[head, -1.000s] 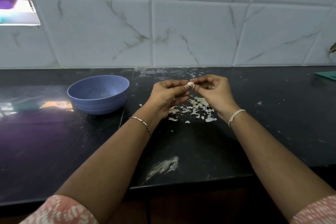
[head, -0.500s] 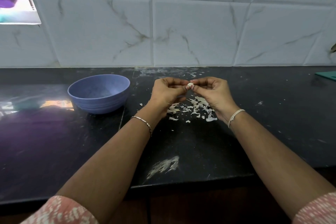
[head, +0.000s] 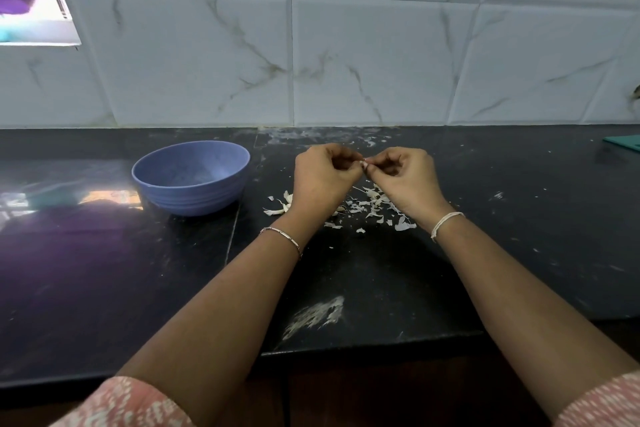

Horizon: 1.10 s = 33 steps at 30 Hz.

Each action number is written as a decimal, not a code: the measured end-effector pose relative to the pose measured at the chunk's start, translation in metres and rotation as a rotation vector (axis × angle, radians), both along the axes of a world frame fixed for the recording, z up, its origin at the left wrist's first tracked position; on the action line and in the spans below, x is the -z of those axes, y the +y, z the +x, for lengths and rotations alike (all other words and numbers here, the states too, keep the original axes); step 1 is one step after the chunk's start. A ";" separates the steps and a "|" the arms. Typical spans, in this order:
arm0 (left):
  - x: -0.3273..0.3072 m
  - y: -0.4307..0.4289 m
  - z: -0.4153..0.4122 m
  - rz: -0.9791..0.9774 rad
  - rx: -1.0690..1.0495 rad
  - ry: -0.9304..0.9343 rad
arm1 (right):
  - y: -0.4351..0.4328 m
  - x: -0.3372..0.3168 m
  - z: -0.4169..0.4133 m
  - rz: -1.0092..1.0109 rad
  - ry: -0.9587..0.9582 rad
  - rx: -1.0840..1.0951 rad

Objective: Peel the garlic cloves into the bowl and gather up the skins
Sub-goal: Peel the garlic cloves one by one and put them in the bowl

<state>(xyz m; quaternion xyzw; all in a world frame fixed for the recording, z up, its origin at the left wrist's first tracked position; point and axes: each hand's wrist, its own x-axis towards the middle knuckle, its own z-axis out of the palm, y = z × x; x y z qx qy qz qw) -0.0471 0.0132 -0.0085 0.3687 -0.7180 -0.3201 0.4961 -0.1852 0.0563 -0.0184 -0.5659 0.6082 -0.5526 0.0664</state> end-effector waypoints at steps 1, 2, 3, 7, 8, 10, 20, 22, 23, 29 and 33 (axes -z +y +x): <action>0.001 0.000 0.000 -0.039 -0.014 -0.027 | 0.001 -0.001 0.001 0.000 0.047 0.022; 0.001 0.000 0.000 -0.068 -0.023 -0.047 | 0.002 -0.001 0.002 -0.003 0.099 0.042; 0.001 0.000 -0.001 -0.086 -0.030 -0.062 | 0.003 -0.002 0.003 -0.004 0.153 0.060; 0.001 0.000 0.000 -0.107 -0.050 -0.098 | 0.005 -0.003 0.008 -0.006 0.339 0.111; 0.001 0.000 0.000 -0.109 -0.055 -0.110 | 0.005 -0.003 0.009 -0.002 0.377 0.127; 0.001 0.000 0.000 -0.123 -0.051 -0.137 | 0.006 -0.004 0.010 0.013 0.437 0.159; 0.002 -0.005 0.001 -0.036 0.028 -0.083 | 0.004 -0.003 0.008 0.052 0.340 0.137; 0.001 -0.006 0.002 -0.010 0.031 -0.062 | 0.004 -0.003 0.008 0.072 0.330 0.099; 0.001 -0.006 0.003 -0.003 0.028 -0.059 | 0.004 -0.004 0.008 0.073 0.323 0.087; -0.001 -0.003 0.003 0.025 0.031 -0.042 | 0.007 -0.006 0.010 0.053 0.322 0.085; -0.002 0.000 0.001 0.023 0.042 -0.032 | 0.007 -0.006 0.012 0.052 0.336 0.115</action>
